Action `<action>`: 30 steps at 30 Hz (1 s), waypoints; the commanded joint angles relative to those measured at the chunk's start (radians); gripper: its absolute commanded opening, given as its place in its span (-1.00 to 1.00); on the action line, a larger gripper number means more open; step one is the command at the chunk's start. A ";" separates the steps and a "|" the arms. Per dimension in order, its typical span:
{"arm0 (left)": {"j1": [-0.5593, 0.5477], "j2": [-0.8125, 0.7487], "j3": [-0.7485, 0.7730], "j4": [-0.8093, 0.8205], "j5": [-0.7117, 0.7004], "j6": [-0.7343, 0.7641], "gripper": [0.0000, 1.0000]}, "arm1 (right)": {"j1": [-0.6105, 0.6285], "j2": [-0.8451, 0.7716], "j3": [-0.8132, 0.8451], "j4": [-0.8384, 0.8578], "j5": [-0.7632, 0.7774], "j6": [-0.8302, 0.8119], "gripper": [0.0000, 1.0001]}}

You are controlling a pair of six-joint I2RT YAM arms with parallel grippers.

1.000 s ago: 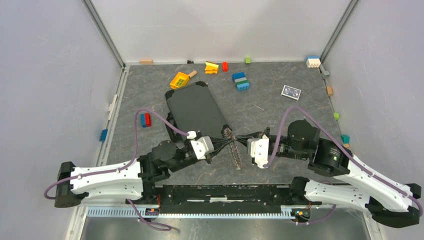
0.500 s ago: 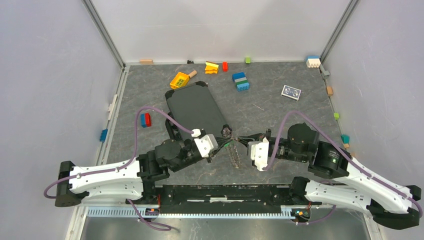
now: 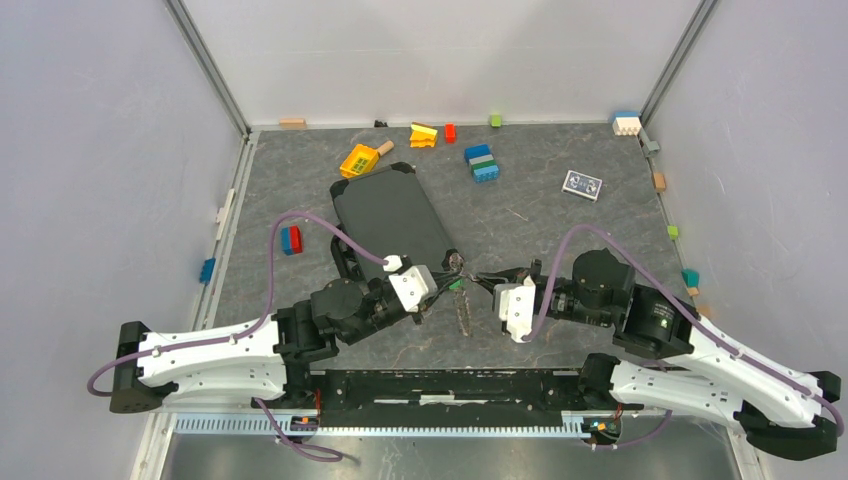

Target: Remove the keys from the keyring

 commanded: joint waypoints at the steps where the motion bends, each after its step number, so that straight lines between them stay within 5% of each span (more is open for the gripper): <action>1: 0.012 -0.021 0.015 0.017 -0.123 -0.023 -0.95 | 0.004 -0.036 -0.012 0.057 -0.024 0.013 -1.00; 30: 0.012 -0.086 -0.063 0.145 -0.094 0.008 -0.95 | 0.003 -0.055 -0.211 0.223 0.050 0.103 -1.00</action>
